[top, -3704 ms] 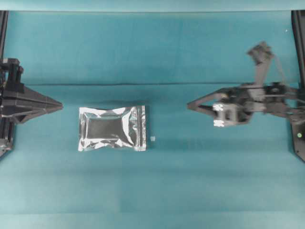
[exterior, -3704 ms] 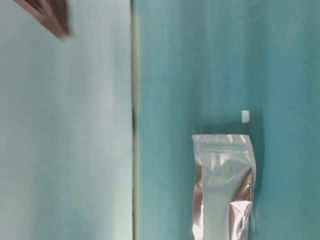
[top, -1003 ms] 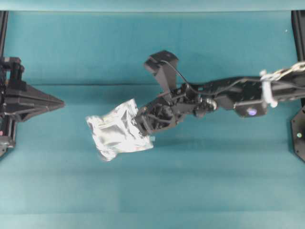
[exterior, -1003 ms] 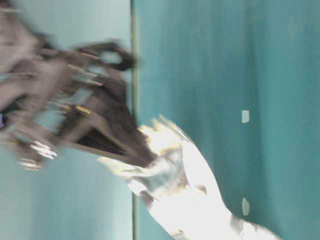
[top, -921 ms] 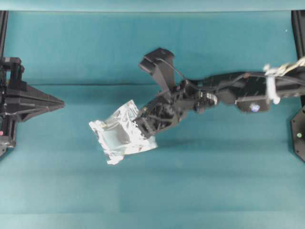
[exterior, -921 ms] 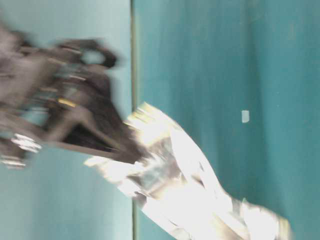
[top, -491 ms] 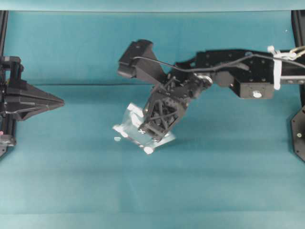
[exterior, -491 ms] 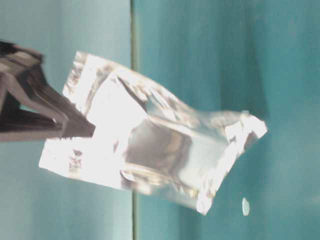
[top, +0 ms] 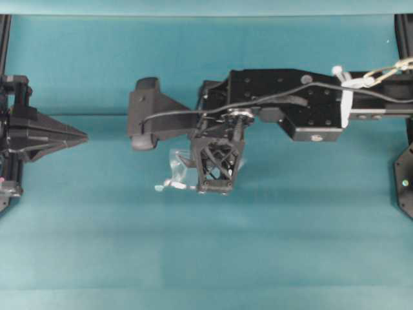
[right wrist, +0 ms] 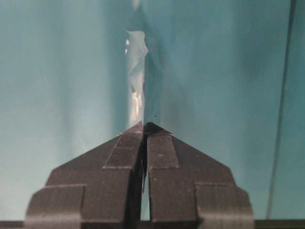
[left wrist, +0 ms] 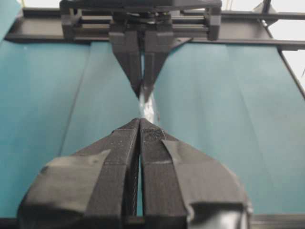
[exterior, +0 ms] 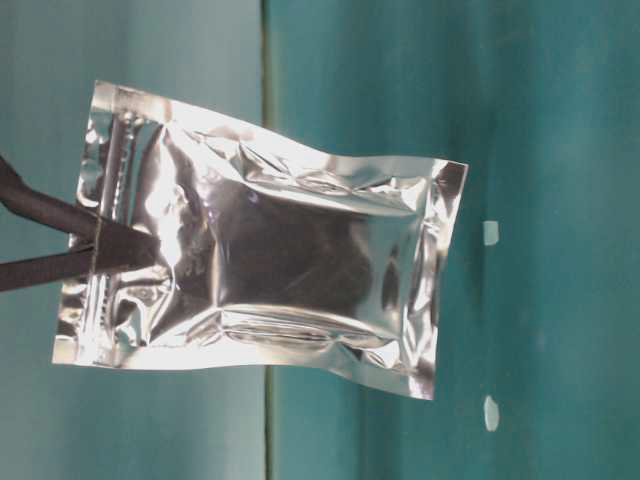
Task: Hand over the silver zip bag and make it stand upright.
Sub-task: 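Hold the bag up with the right gripper while the left gripper opens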
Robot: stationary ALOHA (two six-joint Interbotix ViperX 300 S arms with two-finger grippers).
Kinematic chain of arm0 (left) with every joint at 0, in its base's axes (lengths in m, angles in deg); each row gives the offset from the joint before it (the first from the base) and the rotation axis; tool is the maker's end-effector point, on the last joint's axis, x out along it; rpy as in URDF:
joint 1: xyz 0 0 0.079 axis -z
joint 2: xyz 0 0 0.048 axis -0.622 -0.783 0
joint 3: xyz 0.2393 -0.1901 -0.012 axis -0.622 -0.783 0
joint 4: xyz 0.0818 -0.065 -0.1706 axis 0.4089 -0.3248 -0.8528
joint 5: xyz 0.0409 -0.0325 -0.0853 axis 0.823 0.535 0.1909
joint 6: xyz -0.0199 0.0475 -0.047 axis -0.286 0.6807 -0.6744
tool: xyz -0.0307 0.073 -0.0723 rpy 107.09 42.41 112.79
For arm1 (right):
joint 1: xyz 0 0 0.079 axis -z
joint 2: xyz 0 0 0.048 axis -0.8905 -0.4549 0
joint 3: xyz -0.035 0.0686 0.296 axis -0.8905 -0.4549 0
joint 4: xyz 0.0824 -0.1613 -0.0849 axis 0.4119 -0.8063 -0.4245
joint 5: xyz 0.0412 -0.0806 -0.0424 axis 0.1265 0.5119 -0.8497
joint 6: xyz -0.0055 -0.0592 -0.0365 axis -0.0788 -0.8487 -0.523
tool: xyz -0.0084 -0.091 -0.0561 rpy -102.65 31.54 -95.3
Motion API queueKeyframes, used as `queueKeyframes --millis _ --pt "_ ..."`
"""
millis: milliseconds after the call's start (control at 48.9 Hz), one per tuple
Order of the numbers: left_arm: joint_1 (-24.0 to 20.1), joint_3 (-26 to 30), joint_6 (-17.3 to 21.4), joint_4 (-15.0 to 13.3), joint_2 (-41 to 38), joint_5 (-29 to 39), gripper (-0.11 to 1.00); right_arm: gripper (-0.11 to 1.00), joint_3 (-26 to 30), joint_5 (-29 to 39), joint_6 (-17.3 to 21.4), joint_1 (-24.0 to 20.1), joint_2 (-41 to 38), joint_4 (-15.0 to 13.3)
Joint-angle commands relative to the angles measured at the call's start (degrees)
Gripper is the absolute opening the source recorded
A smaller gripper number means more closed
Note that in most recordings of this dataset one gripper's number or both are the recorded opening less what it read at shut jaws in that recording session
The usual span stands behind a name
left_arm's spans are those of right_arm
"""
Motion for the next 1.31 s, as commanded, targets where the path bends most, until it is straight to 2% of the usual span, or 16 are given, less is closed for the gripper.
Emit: queueKeyframes --millis 0,512,594,737,1064,1289 --pt "-0.09 0.7 -0.09 0.18 -0.35 -0.26 -0.01 0.01 1.23 0.53 -1.67 -0.35 0.35 -0.26" --pt "-0.18 0.18 -0.09 0.18 -0.44 -0.26 -0.01 0.01 0.79 1.76 -5.89 -1.05 -1.76 -0.35" --pt "-0.09 -0.18 -0.09 0.18 -0.35 -0.26 -0.01 0.01 0.7 1.85 -6.42 -1.23 -2.11 -1.14" --pt "-0.09 -1.76 -0.62 0.18 -0.53 -0.26 -0.01 0.01 0.62 1.67 -6.42 -1.67 -2.55 -2.81" --pt "-0.88 -3.25 -2.81 0.18 -3.34 -0.88 -0.01 0.01 -0.53 1.05 -6.42 -2.02 -2.9 -2.81" --pt "-0.97 -3.6 -3.08 0.18 -6.59 -4.92 0.0 0.01 -0.62 0.26 -6.5 -2.37 -2.9 -2.9"
